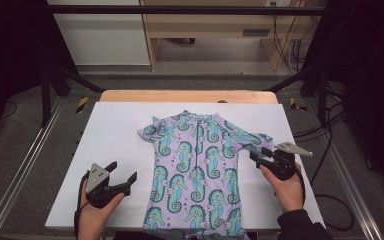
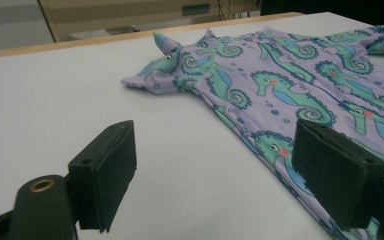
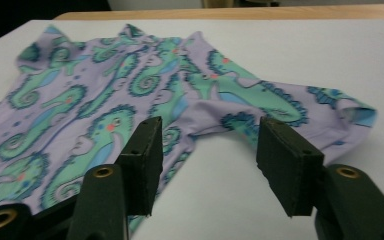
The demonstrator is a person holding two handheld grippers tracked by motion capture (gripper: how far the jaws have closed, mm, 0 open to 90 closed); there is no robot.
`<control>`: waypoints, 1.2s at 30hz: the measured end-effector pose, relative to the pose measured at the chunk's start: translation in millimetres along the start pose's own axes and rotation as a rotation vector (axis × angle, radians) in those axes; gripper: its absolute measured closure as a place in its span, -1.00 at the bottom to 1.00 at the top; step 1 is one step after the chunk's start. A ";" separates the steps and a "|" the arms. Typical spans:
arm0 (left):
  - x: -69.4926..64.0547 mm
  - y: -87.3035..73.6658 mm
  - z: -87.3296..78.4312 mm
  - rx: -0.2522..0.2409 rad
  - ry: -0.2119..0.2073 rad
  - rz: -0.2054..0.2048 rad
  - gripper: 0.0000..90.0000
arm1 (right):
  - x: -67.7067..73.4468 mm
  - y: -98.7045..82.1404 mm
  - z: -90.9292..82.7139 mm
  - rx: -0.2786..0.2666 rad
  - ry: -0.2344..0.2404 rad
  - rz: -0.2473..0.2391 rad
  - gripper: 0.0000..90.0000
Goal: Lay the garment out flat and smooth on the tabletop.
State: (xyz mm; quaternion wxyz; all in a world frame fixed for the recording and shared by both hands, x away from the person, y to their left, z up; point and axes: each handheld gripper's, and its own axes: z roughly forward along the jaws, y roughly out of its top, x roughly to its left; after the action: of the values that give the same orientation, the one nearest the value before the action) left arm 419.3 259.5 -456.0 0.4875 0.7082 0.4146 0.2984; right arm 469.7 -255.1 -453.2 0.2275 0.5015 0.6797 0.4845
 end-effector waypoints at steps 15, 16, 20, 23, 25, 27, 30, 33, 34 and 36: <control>37.0 44.2 81.2 0.118 0.032 0.060 -0.56 | 49.8 -24.1 -18.4 -0.128 0.063 -0.098 -0.40; 38.7 47.4 87.7 0.122 0.040 0.070 -0.55 | 50.6 -25.8 -18.4 -0.130 0.068 -0.095 -0.43; 46.3 57.3 111.9 0.149 0.069 0.082 -0.46 | 51.8 -31.1 -18.5 -0.134 0.080 -0.074 -0.49; 50.6 62.4 127.0 0.163 0.082 0.071 -0.40 | 53.0 -32.2 -18.0 -0.127 0.077 -0.082 -0.52; 54.3 64.2 136.0 0.172 0.086 0.055 -0.35 | 54.3 -32.7 -17.5 -0.123 0.074 -0.094 -0.52; 59.5 64.7 144.3 0.178 0.083 0.019 -0.28 | 55.5 -33.0 -17.2 -0.117 0.071 -0.100 -0.52; 66.8 62.3 158.2 0.229 0.098 0.013 -0.14 | 55.4 -33.1 -17.4 -0.119 0.069 -0.105 -0.52; 72.9 57.7 168.6 0.262 0.104 -0.002 -0.06 | 54.4 -33.4 -17.9 -0.120 0.066 -0.103 -0.51; 74.7 56.3 170.8 0.266 0.103 -0.009 -0.03 | 54.0 -33.5 -18.3 -0.120 0.064 -0.104 -0.51; 75.9 54.2 174.2 0.272 0.104 -0.006 0.00 | 52.4 -33.7 -18.6 -0.120 0.061 -0.102 -0.50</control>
State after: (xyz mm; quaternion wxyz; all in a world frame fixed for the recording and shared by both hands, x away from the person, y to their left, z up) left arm 615.7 239.2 -464.2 0.3659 0.7498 0.4781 0.2743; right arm 418.8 -216.7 -465.9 0.2610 0.4366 0.6807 0.5272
